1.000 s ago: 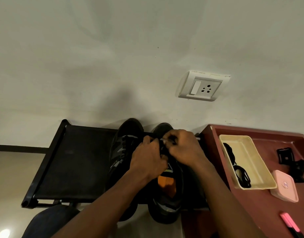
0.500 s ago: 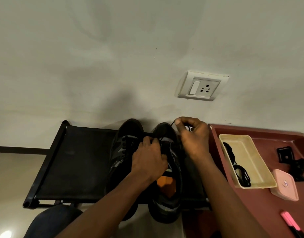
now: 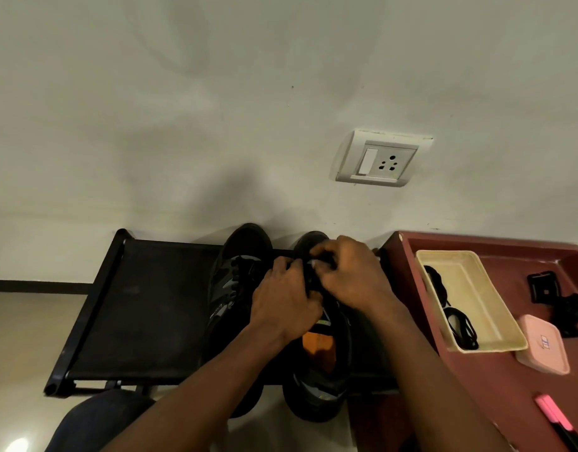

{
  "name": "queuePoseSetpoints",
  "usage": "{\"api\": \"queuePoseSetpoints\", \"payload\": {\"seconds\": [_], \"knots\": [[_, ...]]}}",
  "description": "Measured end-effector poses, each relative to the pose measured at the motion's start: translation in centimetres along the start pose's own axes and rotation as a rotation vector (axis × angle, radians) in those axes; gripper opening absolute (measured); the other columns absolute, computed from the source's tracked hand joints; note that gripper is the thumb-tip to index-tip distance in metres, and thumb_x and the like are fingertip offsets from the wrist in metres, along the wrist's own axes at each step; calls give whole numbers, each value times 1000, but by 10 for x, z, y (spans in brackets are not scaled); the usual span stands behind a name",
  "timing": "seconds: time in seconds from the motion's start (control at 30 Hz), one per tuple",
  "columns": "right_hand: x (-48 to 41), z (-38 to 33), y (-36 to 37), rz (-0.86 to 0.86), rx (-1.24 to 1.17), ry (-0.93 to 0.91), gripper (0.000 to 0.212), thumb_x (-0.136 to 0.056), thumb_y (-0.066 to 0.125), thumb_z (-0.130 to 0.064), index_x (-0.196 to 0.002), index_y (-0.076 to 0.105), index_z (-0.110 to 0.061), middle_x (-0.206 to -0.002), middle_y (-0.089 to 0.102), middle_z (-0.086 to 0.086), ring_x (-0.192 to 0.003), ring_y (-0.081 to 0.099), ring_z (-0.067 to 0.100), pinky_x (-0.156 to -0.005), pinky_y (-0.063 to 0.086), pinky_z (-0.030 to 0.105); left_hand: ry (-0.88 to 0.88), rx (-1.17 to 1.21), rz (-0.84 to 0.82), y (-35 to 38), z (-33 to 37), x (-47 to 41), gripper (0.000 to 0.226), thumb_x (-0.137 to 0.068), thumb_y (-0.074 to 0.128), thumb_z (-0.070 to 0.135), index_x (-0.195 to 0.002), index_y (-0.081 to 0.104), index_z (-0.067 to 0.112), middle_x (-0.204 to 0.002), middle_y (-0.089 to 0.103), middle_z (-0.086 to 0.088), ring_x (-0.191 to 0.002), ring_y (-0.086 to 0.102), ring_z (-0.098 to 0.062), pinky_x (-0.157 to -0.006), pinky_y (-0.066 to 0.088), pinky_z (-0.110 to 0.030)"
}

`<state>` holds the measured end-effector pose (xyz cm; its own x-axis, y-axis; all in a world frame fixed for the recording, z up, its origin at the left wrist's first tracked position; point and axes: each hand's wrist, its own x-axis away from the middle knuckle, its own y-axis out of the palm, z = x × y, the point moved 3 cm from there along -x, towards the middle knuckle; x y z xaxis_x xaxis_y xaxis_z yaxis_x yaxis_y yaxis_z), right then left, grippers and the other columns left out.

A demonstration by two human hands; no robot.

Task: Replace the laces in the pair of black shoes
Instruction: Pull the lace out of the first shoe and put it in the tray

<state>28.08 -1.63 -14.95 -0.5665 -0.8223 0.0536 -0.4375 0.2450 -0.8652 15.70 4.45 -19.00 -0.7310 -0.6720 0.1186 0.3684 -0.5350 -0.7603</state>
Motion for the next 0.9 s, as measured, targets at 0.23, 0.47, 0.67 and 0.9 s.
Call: {"api": "queuePoseSetpoints", "payload": {"seconds": [0.23,0.47,0.67,0.9], "knots": [[-1,1,8,88,125,6,10,-94,70,-24,-93,78,-30,-91,58,-14,-91,61,11,-74,48,29,11,-6,21,-3,5,2,33,-83,61,30,-115,56,23,-121,58,3,-99,61,-19,-83,58,-45],[-7,6,7,247,-545,163,1,-91,79,-25,-91,80,-25,-94,66,-11,-88,66,0,-83,56,28,-11,-85,38,-3,4,3,48,-89,60,28,-135,50,17,-145,50,-3,-116,61,-26,-87,58,-46],[-5,5,-10,377,-1265,208,7,-96,72,-7,-92,77,-9,-86,78,9,-89,77,27,-77,64,36,-27,-75,31,-1,3,1,52,-92,57,28,-142,47,16,-152,47,-4,-123,58,-27,-95,57,-48],[-9,19,-29,467,-1486,208,18,-102,57,-1,-91,66,-11,-72,67,-2,-64,65,16,-70,61,36,-44,-61,9,-1,3,0,49,-93,57,29,-139,49,15,-148,49,-5,-123,57,-28,-95,56,-50]]}}
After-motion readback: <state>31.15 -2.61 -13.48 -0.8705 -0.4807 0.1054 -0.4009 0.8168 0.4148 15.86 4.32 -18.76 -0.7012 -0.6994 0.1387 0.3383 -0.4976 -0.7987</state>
